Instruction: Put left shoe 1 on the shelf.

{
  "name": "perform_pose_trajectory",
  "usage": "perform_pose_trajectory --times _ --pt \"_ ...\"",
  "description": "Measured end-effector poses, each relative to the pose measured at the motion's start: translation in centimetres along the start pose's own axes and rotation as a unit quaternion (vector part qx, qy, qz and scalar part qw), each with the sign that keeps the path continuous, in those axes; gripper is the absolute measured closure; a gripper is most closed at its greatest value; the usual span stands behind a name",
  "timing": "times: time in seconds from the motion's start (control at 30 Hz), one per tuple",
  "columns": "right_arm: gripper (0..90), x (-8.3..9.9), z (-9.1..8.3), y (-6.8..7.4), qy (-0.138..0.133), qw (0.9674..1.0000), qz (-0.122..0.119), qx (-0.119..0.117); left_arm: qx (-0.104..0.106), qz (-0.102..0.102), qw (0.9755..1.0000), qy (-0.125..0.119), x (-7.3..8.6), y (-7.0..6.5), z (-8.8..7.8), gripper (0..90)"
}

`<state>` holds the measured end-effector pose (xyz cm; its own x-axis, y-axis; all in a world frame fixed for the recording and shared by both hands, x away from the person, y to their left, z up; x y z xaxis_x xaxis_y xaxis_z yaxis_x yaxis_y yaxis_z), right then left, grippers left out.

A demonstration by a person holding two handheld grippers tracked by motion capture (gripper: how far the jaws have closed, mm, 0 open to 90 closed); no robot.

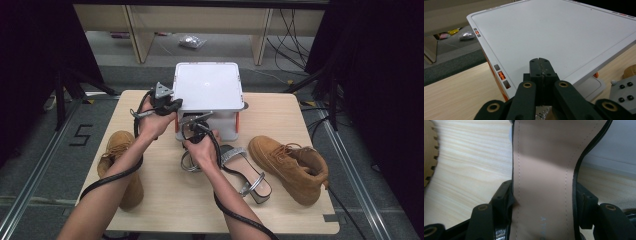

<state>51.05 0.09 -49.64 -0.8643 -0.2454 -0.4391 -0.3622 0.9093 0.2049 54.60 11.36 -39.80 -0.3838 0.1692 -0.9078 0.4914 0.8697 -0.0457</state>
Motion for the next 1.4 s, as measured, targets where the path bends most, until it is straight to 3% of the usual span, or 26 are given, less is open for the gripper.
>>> perform_pose_trajectory --times 0.23,0.27,0.3,0.33,0.37,0.43,0.53,0.63,0.7,0.73,0.77,0.8,0.97,1.0,1.07,1.1,1.17,1.2,1.23,1.3,1.4 --pt "42.8 -0.1 0.5 -0.1 0.015 0.9999 0.004 -0.003 -0.001 0.0 1.0 0.0 0.0 0.0 0.0 89.8" --pt "42.8 -0.2 0.6 -0.4 0.009 0.9998 -0.015 -0.005 0.001 0.005 1.0 -0.002 0.0 0.0 0.0 89.8" --pt "42.8 -0.2 0.6 -0.2 0.01 0.9999 0.003 -0.003 -0.004 0.017 0.9998 -0.006 -0.1 0.2 0.1 89.8" --pt "42.8 -0.3 0.6 -0.2 0.006 1.0 0.006 -0.002 -0.002 0.023 0.9997 -0.007 -0.2 0.3 0.1 89.8" --pt "42.8 -0.3 0.6 -0.1 0.006 0.9999 0.01 -0.001 0.0 0.01 0.9999 -0.004 -0.1 0.1 0.0 89.8" --pt "42.7 -0.4 0.6 -0.3 0.002 1.0 0.004 0.007 -0.001 0.015 0.9999 -0.004 -0.1 0.1 0.1 89.8" --pt "42.7 -0.5 0.7 -0.2 0.005 0.9998 0.014 0.01 -0.004 0.02 0.9998 -0.008 -0.1 0.2 0.1 89.8" --pt "42.6 -0.5 1.0 -0.2 0.008 0.9999 0.013 0.003 -0.006 0.021 0.9997 -0.008 -0.1 0.2 0.1 89.8" --pt "42.5 -0.6 1.2 -0.2 -0.002 0.9994 0.028 0.02 -0.006 0.021 0.9997 -0.008 -0.1 0.3 0.1 89.8" --pt "42.4 -0.7 1.2 -0.4 -0.003 0.9996 0.014 0.025 -0.007 0.021 0.9997 -0.008 -0.1 0.3 0.1 89.8" --pt "42.3 -0.6 1.3 -0.3 -0.004 0.9996 0.019 0.021 -0.007 0.02 0.9997 -0.008 -0.1 0.2 0.1 89.8" --pt "42.3 -0.6 1.3 0.0 0.002 0.999 0.041 0.018 -0.007 0.02 0.9997 -0.007 -0.1 0.2 0.0 89.8" --pt "40.7 -0.7 1.6 -0.2 -0.009 0.9994 0.024 0.025 -0.007 0.013 0.9999 -0.005 -0.1 0.2 0.0 89.8" --pt "40.4 -0.7 1.6 -0.3 -0.009 0.9992 0.024 0.032 -0.007 0.011 0.9999 -0.005 -0.1 0.1 0.0 89.8" --pt "39.9 -0.6 1.7 -0.2 -0.005 0.9992 0.034 0.021 -0.008 0.015 0.9999 -0.005 -0.1 0.2 0.0 89.8" --pt "39.4 -0.6 1.7 -0.4 -0.008 0.9995 0.019 0.024 -0.008 0.014 0.9999 -0.005 -0.1 0.2 0.0 89.9" --pt "39.0 -0.6 1.6 -0.2 -0.008 0.9994 0.022 0.027 -0.008 0.014 0.9999 -0.004 -0.1 0.2 0.0 89.8" --pt "38.5 -0.6 1.6 -0.2 -0.008 0.9994 0.021 0.028 -0.002 0.024 0.9997 -0.007 -0.2 0.2 0.1 89.8" --pt "38.3 -0.6 1.6 -0.2 -0.005 0.9995 0.02 0.023 0.0 0.01 0.9999 -0.004 -0.1 0.0 0.1 89.8" --pt "38.0 -0.5 1.5 0.0 -0.006 0.9995 0.022 0.022 -0.001 0.023 0.9997 -0.008 -0.2 0.2 0.1 89.8" --pt "37.5 -0.4 1.4 0.0 -0.008 0.9994 0.022 0.025 0.0 0.02 0.9998 -0.007 -0.1 0.1 0.1 89.8"
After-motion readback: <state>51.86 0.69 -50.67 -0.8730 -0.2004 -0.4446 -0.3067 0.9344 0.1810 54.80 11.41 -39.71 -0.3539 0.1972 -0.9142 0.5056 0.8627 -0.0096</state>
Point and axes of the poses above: each handheld gripper's, and its own axes: z roughly forward along the jaws, x roughly out of its underside, y roughly to its left, the point moved 4 cm from there along z, roughly forward along the jaws, and after that the axes turned 4 degrees about -z, right-handed, at the moved point
